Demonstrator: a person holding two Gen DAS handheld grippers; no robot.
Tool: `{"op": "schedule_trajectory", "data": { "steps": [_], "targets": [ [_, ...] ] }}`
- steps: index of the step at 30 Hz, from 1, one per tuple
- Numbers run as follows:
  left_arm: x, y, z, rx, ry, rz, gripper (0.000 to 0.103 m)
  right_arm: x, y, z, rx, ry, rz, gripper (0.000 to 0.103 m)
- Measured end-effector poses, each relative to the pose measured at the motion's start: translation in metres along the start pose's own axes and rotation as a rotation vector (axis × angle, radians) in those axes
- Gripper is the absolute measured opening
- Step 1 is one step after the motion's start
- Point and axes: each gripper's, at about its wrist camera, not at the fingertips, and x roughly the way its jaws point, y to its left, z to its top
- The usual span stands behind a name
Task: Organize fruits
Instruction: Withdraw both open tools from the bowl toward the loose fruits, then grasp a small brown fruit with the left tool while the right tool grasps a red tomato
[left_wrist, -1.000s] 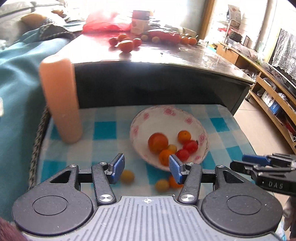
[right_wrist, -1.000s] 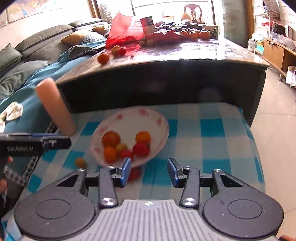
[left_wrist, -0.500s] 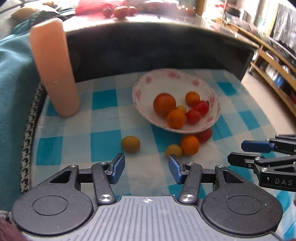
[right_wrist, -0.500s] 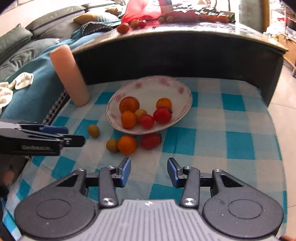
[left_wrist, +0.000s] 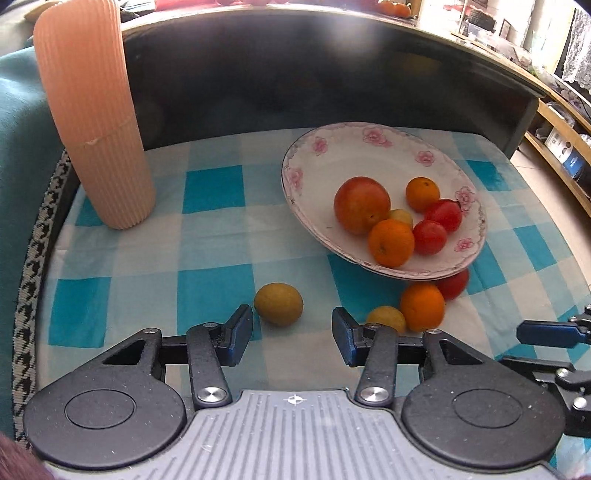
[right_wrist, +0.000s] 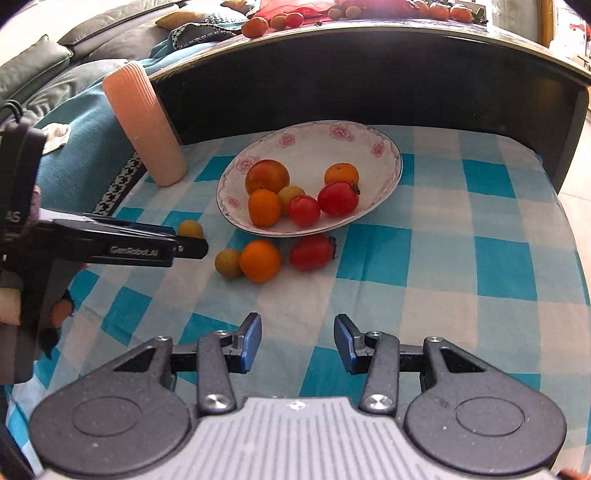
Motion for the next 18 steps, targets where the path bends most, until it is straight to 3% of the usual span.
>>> {"op": "schedule_trajectory", "data": {
  "steps": [8, 13, 18],
  "targets": [
    [0.01, -0.003, 0.0, 0.004, -0.012, 0.027, 0.055, 0.003, -0.002, -0.001, 0.006, 0.002, 0.005, 0.057],
    [0.009, -0.002, 0.002, -0.003, -0.018, 0.042, 0.038, 0.007, 0.001, -0.002, -0.009, 0.006, 0.009, 0.057],
    [0.006, 0.0, 0.002, -0.013, -0.002, 0.038, 0.037, 0.01, 0.0, -0.002, -0.016, 0.001, -0.005, 0.057]
  ]
}}
